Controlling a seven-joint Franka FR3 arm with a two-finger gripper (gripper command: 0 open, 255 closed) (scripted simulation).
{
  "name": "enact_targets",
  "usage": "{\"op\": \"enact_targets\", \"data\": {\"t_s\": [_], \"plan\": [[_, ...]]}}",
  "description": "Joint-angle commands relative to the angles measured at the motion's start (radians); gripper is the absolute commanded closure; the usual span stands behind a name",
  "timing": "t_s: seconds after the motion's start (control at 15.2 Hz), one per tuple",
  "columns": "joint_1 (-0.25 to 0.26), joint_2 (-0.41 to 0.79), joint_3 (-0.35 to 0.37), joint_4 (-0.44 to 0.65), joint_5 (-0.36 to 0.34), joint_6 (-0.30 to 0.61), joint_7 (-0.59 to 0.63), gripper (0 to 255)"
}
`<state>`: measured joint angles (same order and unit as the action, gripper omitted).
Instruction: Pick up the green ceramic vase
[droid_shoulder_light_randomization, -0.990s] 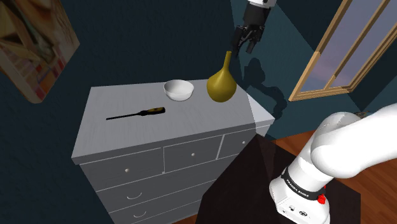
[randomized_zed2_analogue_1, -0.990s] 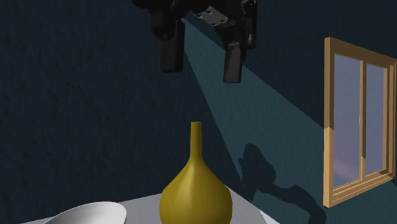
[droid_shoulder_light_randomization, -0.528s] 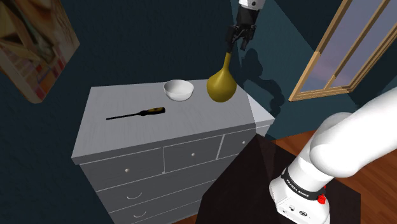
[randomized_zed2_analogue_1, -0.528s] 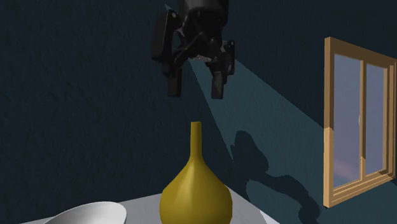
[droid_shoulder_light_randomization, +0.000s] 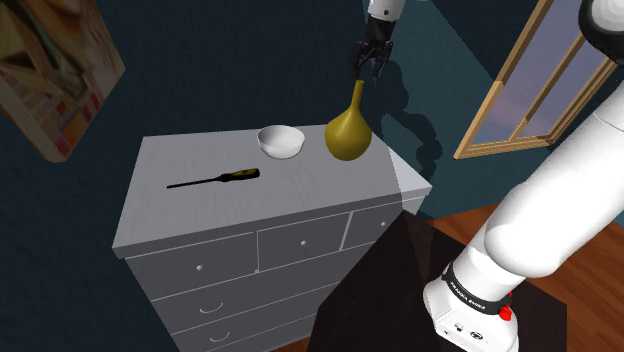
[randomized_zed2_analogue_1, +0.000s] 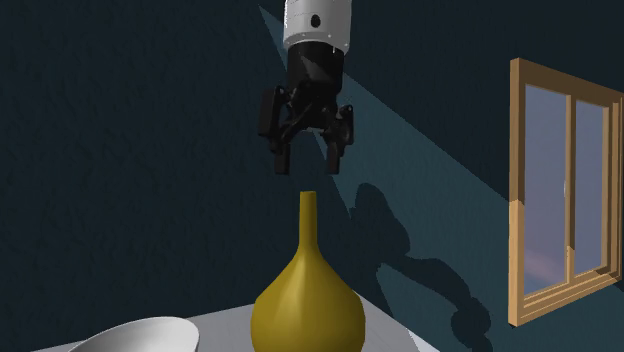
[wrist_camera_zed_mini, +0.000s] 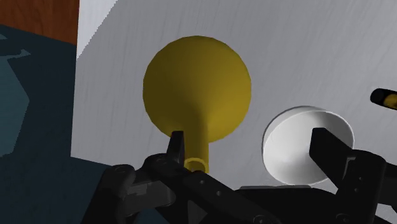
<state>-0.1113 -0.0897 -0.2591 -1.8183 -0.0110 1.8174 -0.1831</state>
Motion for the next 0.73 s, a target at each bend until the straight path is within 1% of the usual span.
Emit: {"op": "enact_targets", "data": {"t_s": [0.0, 0.13, 0.2, 0.66], "plan": [[-0.014, 0.087, -0.021, 0.082, 0.026, -0.001, -0.031, 0], [-0.032, 0.166, -0.038, 0.163, 0.054, -0.01, -0.06, 0], [-0.037, 0.185, -0.041, 0.184, 0.061, -0.014, -0.066, 0], [-0.037, 0.184, -0.039, 0.088, 0.061, 0.081, -0.068, 0]]}}
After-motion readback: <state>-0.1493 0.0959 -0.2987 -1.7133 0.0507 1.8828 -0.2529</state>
